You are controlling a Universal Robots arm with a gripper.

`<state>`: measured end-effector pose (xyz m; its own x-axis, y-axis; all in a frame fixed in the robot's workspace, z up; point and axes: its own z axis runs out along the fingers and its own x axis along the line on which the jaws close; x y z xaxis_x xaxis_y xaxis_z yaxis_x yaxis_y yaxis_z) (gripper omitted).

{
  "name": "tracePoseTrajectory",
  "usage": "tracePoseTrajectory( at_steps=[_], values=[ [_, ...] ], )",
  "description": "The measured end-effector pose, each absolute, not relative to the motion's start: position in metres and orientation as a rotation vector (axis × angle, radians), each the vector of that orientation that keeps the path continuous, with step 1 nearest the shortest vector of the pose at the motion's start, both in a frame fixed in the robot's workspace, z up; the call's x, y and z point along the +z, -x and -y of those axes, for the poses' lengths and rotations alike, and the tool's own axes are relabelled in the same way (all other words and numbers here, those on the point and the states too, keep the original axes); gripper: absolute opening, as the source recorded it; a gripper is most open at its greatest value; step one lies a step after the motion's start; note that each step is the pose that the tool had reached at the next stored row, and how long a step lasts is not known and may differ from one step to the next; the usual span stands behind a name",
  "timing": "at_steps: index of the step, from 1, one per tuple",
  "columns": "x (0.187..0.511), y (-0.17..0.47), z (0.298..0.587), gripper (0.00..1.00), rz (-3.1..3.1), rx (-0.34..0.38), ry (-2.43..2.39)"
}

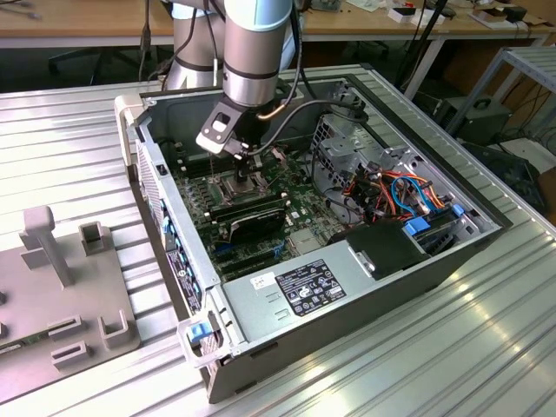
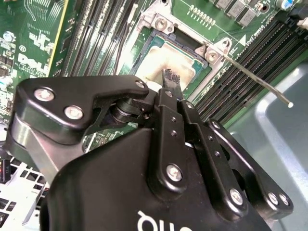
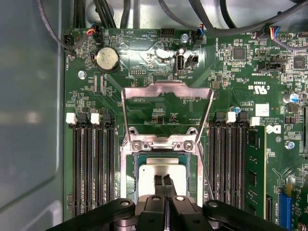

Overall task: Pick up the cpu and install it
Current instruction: 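Place the cpu into insertion slot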

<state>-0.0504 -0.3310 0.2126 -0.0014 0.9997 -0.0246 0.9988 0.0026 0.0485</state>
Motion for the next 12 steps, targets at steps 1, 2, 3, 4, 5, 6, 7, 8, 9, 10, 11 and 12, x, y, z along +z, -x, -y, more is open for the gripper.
tracePoseTrajectory(
  at_steps=[1, 2, 3, 4, 5, 6, 7, 8, 9, 10, 11, 12],
  values=[
    [0.2110, 0.0505, 0.3311, 0.11, -2.187, 0.026, -2.182],
    [0.2101, 0.0505, 0.3311, 0.11, -2.187, 0.026, -2.182],
    [0.2092, 0.0506, 0.3311, 0.11, -2.187, 0.026, -2.183],
    [0.2079, 0.0506, 0.3311, 0.11, -2.187, 0.026, -2.183],
    [0.2072, 0.0506, 0.3311, 0.11, -2.187, 0.026, -2.183],
    [0.2072, 0.0506, 0.3311, 0.11, -2.187, 0.026, -2.183],
    [0.2072, 0.0506, 0.3311, 0.11, -2.187, 0.026, -2.183],
    [0.2065, 0.0506, 0.3310, 0.11, -2.187, 0.026, -2.183],
    [0.2060, 0.0506, 0.3310, 0.11, -2.187, 0.026, -2.183],
    [0.2053, 0.0507, 0.3312, 0.11, -2.187, 0.025, -2.182],
    [0.2052, 0.0507, 0.3311, 0.11, -2.187, 0.025, -2.182],
    [0.2051, 0.0506, 0.3311, 0.11, -2.187, 0.025, -2.183]
  ],
)
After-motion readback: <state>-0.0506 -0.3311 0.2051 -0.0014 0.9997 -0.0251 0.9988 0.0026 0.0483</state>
